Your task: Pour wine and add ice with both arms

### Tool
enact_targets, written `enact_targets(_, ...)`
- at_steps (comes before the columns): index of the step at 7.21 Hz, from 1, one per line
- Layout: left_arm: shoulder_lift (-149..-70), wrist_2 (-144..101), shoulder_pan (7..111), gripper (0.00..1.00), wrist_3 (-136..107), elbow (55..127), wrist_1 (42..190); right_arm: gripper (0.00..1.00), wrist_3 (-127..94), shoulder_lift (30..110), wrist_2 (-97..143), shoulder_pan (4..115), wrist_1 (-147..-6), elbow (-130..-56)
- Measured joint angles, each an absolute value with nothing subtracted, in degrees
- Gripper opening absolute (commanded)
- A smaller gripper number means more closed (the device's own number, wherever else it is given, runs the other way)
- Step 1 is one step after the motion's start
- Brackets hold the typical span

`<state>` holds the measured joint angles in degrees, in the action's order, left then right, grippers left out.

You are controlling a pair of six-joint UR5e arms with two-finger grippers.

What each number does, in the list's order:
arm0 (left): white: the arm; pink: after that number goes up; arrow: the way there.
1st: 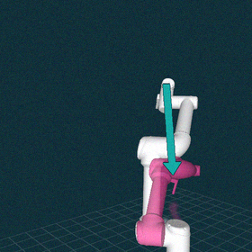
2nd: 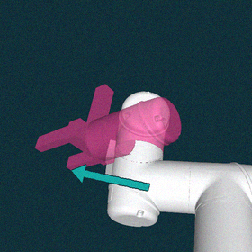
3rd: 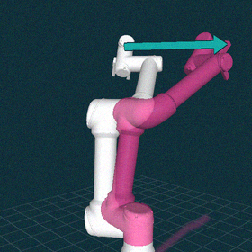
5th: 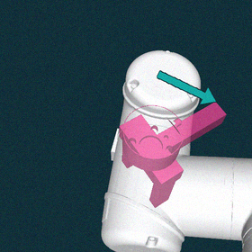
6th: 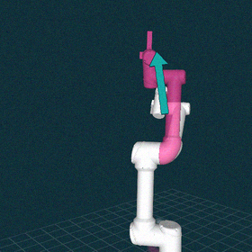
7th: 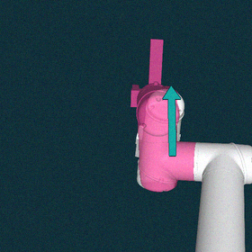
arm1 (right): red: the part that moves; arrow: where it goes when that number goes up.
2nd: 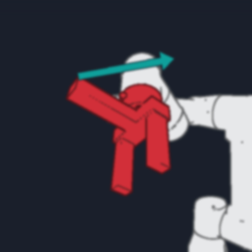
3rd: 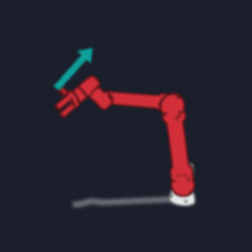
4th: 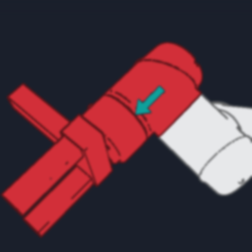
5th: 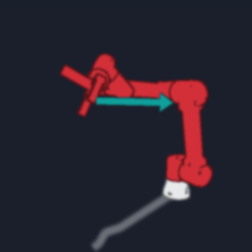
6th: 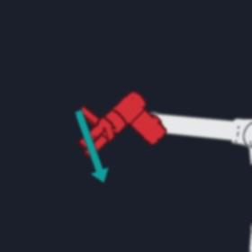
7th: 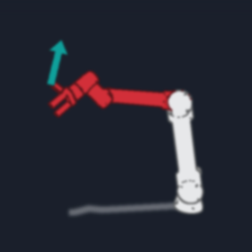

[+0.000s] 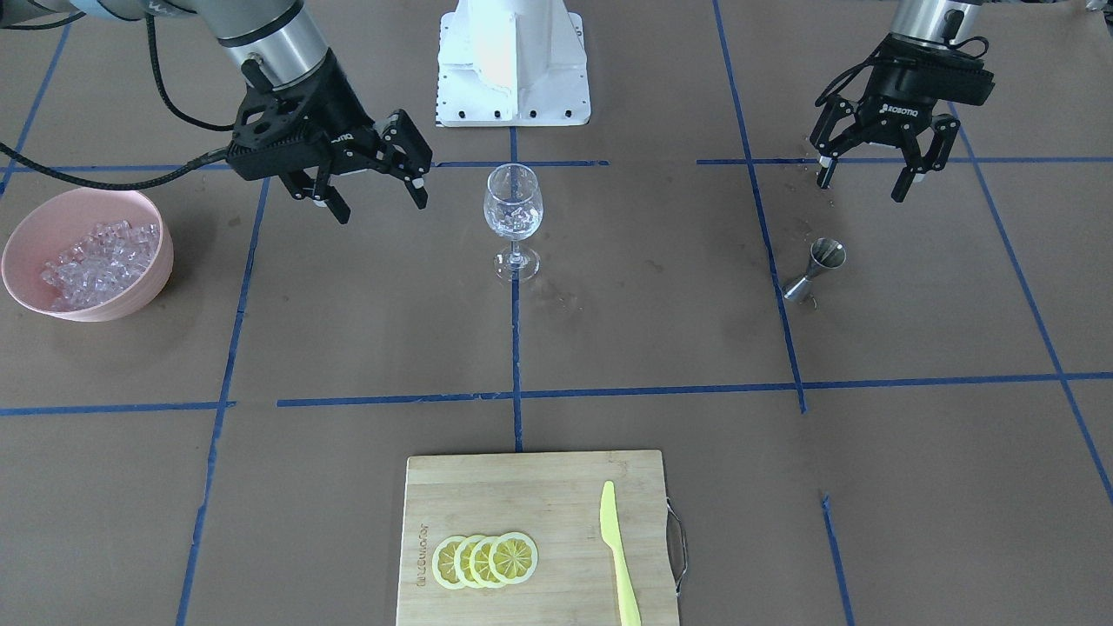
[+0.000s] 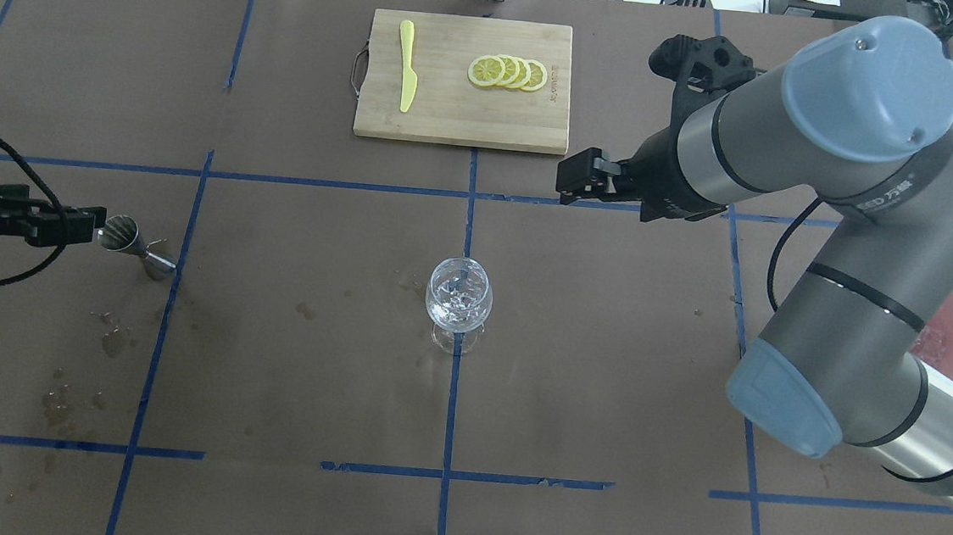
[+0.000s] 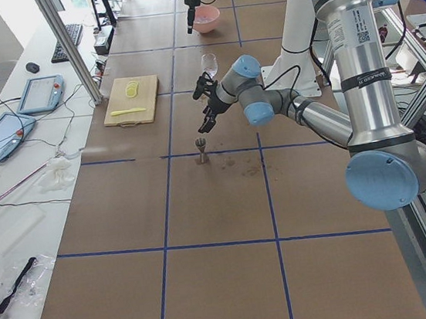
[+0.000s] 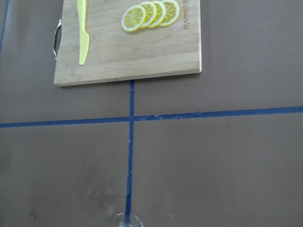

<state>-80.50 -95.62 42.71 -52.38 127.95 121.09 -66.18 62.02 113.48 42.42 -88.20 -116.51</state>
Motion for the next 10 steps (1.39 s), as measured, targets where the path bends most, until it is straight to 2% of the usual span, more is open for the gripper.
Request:
enact_targets(3,-95.6,-103.2,52.4,1.00,-43.1,127.4,97.2,1.00,-45.5,65.9,115.0,49.5,-97.1,-114.9)
enact_targets(5,-101.8,-108.4,57.7,1.00,-36.5,124.1,89.8,1.00,-33.0,68.2,119.4,55.8,-100.2,-111.2)
enact_targets(7,-104.5,-119.3,67.8,1.00,-25.5,116.3,88.6,1.00,-20.3,71.1,127.1,64.7,-100.5,-105.7)
enact_targets(10,-102.2,-127.8,79.1,1.00,-12.2,106.7,88.6,1.00,-0.6,77.0,134.8,78.0,-100.5,-97.8)
